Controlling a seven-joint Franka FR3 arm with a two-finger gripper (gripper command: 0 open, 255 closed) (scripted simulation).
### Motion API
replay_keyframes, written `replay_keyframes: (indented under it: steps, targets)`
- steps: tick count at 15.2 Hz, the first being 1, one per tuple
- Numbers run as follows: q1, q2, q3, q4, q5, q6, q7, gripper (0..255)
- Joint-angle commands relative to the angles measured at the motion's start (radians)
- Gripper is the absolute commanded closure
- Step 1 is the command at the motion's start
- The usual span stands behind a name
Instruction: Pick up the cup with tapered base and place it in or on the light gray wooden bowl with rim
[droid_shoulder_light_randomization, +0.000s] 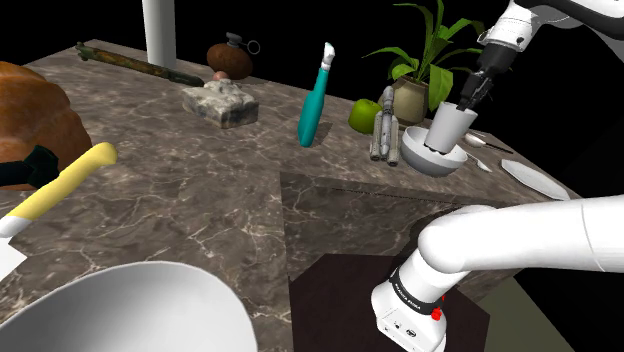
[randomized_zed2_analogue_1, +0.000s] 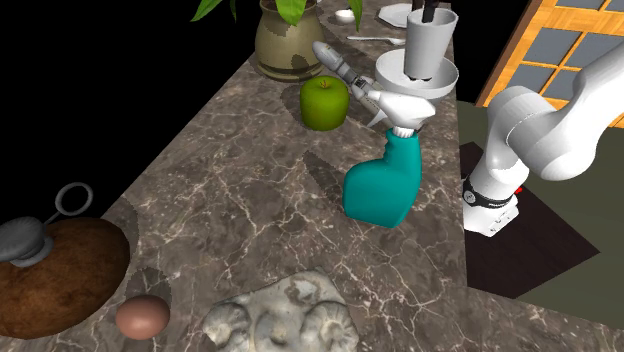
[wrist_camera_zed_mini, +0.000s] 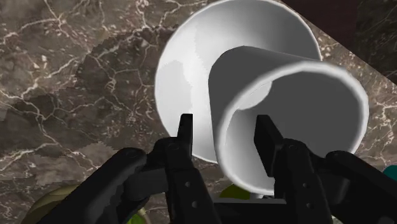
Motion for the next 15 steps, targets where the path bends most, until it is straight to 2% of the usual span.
replay_keyframes:
  steps: [1, 5, 9, 15]
  targets:
    - [0.000, 0.000, 0.000, 0.000, 0.000, 0.000, 0.000, 0]
    - [0.000, 0.000, 0.000, 0.000, 0.000, 0.000, 0.000, 0]
    - [0.020, 0.090, -0.009, 0.200, 0.018, -0.111, -0.024, 0]
    - [0.020, 0.090, -0.009, 0.200, 0.018, -0.111, -0.024, 0]
